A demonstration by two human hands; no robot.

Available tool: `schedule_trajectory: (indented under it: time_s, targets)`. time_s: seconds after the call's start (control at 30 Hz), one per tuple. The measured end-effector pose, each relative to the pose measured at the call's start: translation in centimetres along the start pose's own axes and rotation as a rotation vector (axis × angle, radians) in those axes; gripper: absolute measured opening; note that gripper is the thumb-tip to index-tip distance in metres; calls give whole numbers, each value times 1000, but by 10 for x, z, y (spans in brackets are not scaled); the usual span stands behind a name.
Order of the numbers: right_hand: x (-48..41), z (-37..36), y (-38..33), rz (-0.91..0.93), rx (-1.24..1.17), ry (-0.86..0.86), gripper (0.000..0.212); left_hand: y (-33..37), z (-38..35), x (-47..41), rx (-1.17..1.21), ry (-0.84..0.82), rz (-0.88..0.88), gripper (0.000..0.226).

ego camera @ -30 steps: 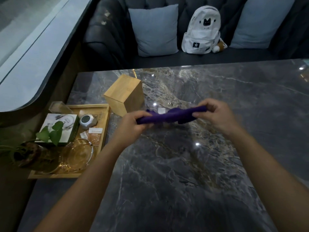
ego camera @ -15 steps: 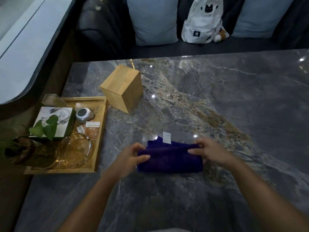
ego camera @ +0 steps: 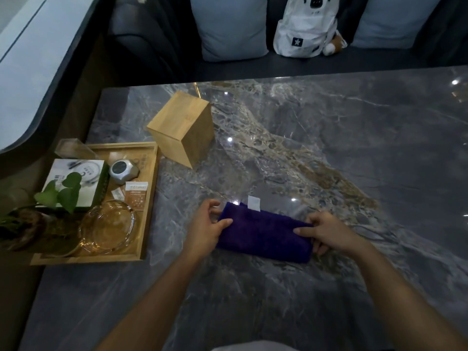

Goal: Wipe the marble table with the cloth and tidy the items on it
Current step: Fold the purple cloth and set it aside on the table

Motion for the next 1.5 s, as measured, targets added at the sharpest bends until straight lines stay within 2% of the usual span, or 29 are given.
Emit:
schedule_trajectory:
  time_s: [0.1, 0.2, 0.27, 0.33, 0.43, 0.5, 0.63, 0.83, 0.93, 1.07, 1.2, 1.37, 1.5]
  targets:
    - [3, 7, -10, 64, 207, 154, 23, 3, -1, 8, -237, 112, -23, 45]
    - [10, 4, -22, 162, 235, 225, 44, 0, 4, 11, -380, 189, 63, 71]
    - [11, -5, -27, 158, 245, 182, 63, -5, 2, 11, -398, 136, 177, 81]
    - [8, -15, -29, 140, 339, 133, 70, -12, -6, 9, -357, 16, 269, 71]
    - [4, -24, -28, 83, 329, 52, 51, -13, -16, 5, -325, -131, 266, 45]
    - [4, -30, -27, 66, 275, -30, 38, -7, -20, 1, -321, -176, 205, 38]
    - [6, -30, -31, 172, 295, -23, 31, 10, -36, 7, -116, -280, 132, 23]
    - [20, -6, -8, 136, -67, -16, 35, 44, -48, -1, 58, -245, 12, 28]
    - [29, 13, 11, 147, -286, 63, 36, 69, -63, -9, 91, -264, -23, 27]
    - [43, 39, 42, 182, -477, 161, 27, 103, -108, -24, 32, -347, -99, 27]
    - [59, 64, 75, 162, -594, 275, 23, 141, -167, -36, -140, -427, -234, 29]
    - [77, 96, 115, 133, -673, 485, 25, 160, -227, -46, -253, -457, -268, 25]
    - [79, 104, 139, 43, -605, 519, 20, 151, -257, -52, -372, -430, -284, 21]
Point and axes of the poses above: each hand's wrist, its own x-axis away from the middle knuckle, its own z-axis out of the back of the hand, y = z × x, the point moved 8 cm from there along -x, towards the middle knuckle, and after that the axes turned 4 degrees about -y, right-handed, at the moved point
